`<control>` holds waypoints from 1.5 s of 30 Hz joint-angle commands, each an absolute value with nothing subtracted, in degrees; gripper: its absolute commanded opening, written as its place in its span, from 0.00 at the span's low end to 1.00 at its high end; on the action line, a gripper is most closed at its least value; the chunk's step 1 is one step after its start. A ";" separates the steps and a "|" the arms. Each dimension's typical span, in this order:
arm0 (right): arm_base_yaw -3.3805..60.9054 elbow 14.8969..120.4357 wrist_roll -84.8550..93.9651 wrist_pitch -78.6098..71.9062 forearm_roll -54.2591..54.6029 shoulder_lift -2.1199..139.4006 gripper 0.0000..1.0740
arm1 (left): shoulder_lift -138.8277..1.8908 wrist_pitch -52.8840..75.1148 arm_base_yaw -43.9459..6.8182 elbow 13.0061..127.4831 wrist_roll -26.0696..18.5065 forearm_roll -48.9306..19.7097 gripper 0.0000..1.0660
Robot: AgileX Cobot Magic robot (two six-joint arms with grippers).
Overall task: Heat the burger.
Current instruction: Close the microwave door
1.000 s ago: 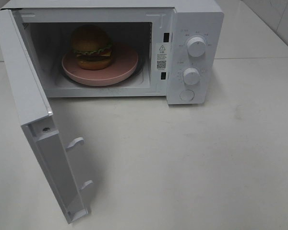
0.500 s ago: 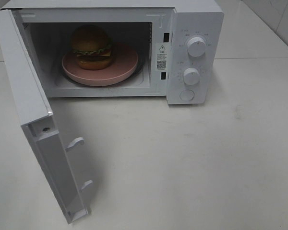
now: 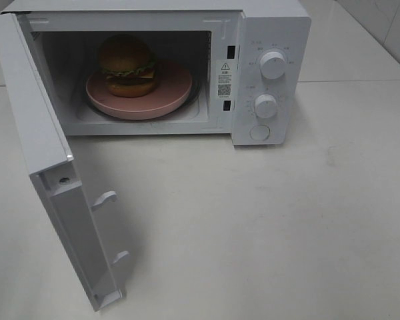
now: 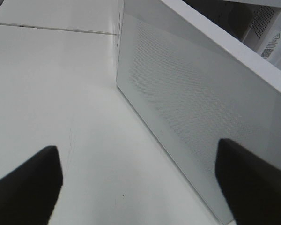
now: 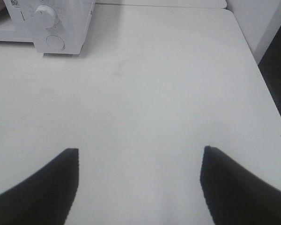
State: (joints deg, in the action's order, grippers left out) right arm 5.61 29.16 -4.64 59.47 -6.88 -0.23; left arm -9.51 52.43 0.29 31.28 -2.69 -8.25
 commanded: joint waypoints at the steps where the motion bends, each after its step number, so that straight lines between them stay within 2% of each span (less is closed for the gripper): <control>1: 5.44 29.05 -5.10 59.36 -6.88 -1.78 0.67 | -13.69 48.76 0.11 31.63 -2.46 -8.42 0.46; 2: 5.44 29.05 -5.10 59.36 -6.88 -1.78 0.67 | -13.69 48.76 0.11 31.63 -2.46 -8.42 0.46; 3: 5.44 29.05 -5.10 59.36 -6.88 -1.78 0.67 | -16.16 47.04 0.11 31.63 -2.46 -8.37 0.30; 4: 5.44 29.05 -5.10 59.36 -6.88 -1.78 0.67 | -16.16 47.04 0.11 31.63 -2.46 -8.37 0.30; 5: 5.44 29.05 -5.10 59.36 -6.88 -1.78 0.67 | -17.53 46.29 0.11 31.63 -2.41 -8.59 0.24; 6: 5.44 29.05 -5.10 59.36 -6.88 -1.78 0.67 | -20.17 45.03 0.11 31.63 -2.41 -8.59 0.12; 7: 5.44 29.05 -5.10 59.36 -6.88 -1.78 0.67 | -20.17 45.03 0.11 31.63 -2.41 -8.59 0.12; 8: 5.44 29.05 -5.10 59.36 -6.88 -1.78 0.67 | -23.26 43.72 0.11 31.63 -2.46 -8.54 0.00; 13: 5.44 29.05 -5.10 59.36 -6.88 -1.78 0.67 | -28.82 40.74 0.11 31.63 -3.72 -8.31 0.00; 15: 5.44 29.05 -5.10 59.36 -6.88 -1.78 0.67 | -32.89 36.10 0.11 30.88 -6.82 -8.59 0.00; 16: 5.44 29.05 -5.10 59.36 -6.88 -1.78 0.67 | -32.89 36.10 0.11 30.88 -6.82 -8.59 0.00; 19: 5.44 29.05 -5.10 59.36 -6.88 -1.78 0.67 | -35.58 28.42 0.11 28.53 -8.77 -9.28 0.00; 20: 5.44 29.05 -5.10 59.36 -6.88 -1.78 0.67 | -37.01 22.23 0.11 26.36 -8.88 -9.45 0.00; 25: 5.44 29.05 -5.10 59.36 -6.88 -1.78 0.67 | -39.53 11.17 0.11 21.83 -8.88 -9.45 0.00; 30: 5.44 29.05 -5.10 59.36 -6.88 -1.78 0.67 | -43.60 -7.73 0.11 14.73 -8.82 -9.45 0.00; 31: 5.44 29.05 -5.10 59.36 -6.88 -1.78 0.67 | -43.60 -7.73 0.11 14.73 -8.82 -9.45 0.00; 33: 5.44 29.05 -5.10 59.36 -6.88 -1.78 0.67 | -46.35 -17.82 0.11 11.52 -8.65 -8.08 0.00; 34: 5.44 29.05 -5.10 59.36 -6.88 -1.78 0.67 | -46.35 -17.82 0.11 11.52 -8.65 -8.08 0.00; 36: 5.44 29.05 -5.10 59.36 -6.88 -1.78 0.67 | -51.11 -31.23 0.11 8.48 -8.65 -2.86 0.00; 40: 5.44 29.05 -5.10 59.36 -6.88 -1.78 0.67 | -56.44 -34.78 0.11 8.42 -7.62 0.00 0.00; 45: 5.44 29.05 -5.10 59.36 -6.88 -1.78 0.67 | -66.00 -38.10 0.11 10.20 -3.67 4.47 0.00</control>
